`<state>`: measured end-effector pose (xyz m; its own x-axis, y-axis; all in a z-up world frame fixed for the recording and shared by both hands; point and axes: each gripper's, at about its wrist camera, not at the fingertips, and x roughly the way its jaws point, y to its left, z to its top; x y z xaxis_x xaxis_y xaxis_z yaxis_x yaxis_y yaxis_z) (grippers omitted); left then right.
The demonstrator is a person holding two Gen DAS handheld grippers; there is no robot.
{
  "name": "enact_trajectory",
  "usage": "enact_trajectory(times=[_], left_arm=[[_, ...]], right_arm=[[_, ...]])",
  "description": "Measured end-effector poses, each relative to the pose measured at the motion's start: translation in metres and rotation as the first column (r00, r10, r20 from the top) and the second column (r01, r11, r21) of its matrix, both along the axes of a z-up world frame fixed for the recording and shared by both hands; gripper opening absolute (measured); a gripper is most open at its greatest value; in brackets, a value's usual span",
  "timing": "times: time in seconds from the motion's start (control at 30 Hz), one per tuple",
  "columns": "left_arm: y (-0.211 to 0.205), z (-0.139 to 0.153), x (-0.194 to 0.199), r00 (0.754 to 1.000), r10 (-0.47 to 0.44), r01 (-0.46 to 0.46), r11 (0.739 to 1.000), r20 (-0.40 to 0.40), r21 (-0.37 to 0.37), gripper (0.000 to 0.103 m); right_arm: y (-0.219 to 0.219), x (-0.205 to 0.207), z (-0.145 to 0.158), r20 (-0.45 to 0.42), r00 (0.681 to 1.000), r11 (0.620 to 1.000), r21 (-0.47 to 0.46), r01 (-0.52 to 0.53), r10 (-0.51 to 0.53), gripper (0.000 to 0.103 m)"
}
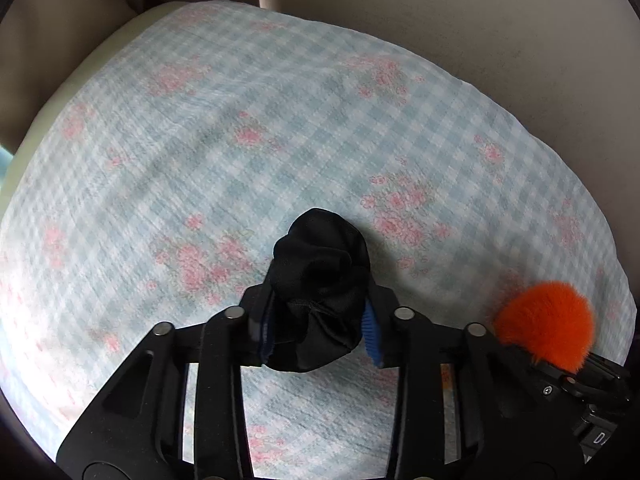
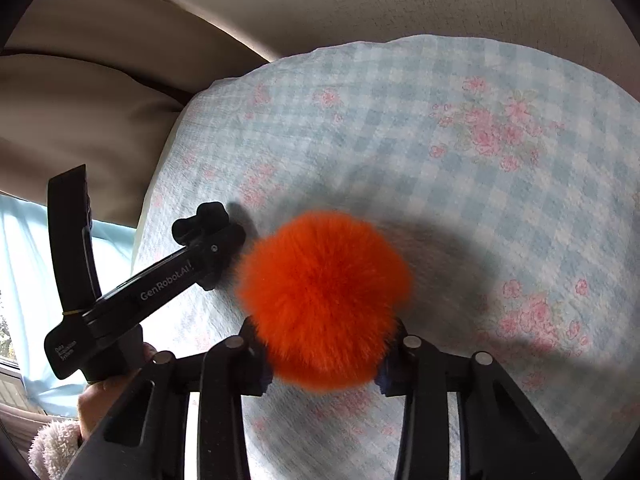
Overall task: Organize soft objects
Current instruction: 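Grasp the black fuzzy item with left tool while right tool grasps orange pom-pom, then carry the black item and orange pom-pom over the box with both tools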
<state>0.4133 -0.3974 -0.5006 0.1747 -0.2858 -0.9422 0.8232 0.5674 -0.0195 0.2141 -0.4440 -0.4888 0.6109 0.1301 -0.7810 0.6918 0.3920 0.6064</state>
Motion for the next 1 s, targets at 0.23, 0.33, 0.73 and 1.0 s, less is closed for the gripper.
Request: enact_trajectory(times=[0.23,0.33,0.73,1.0], left_arm=[[0.011,0.011,0.005,1.000,0.009,-0.009,1.000,0.014,0.005,0.018],[0.016,0.025,0.000,1.000,0.014,-0.014,1.000,0.025,-0.004,0.018],[0.045,0.088,-0.023,0.997,0.060,-0.058,0.997,0.046,-0.056,0.018],[0.080,0.162,-0.055,0.989,0.118,-0.106,0.986,0.091,-0.130,0.018]], right_arm=[[0.000,-0.005,0.003,0.002,1.000,1.000,-0.010,-0.003,0.003,0.031],[0.000,-0.004,0.008,0.007,1.000,1.000,-0.026,-0.012,0.012,0.030],[0.002,-0.006,0.054,0.034,0.997,0.990,-0.123,-0.065,0.069,0.030],[0.019,-0.020,0.130,0.049,0.985,0.957,-0.250,-0.149,0.166,0.030]])
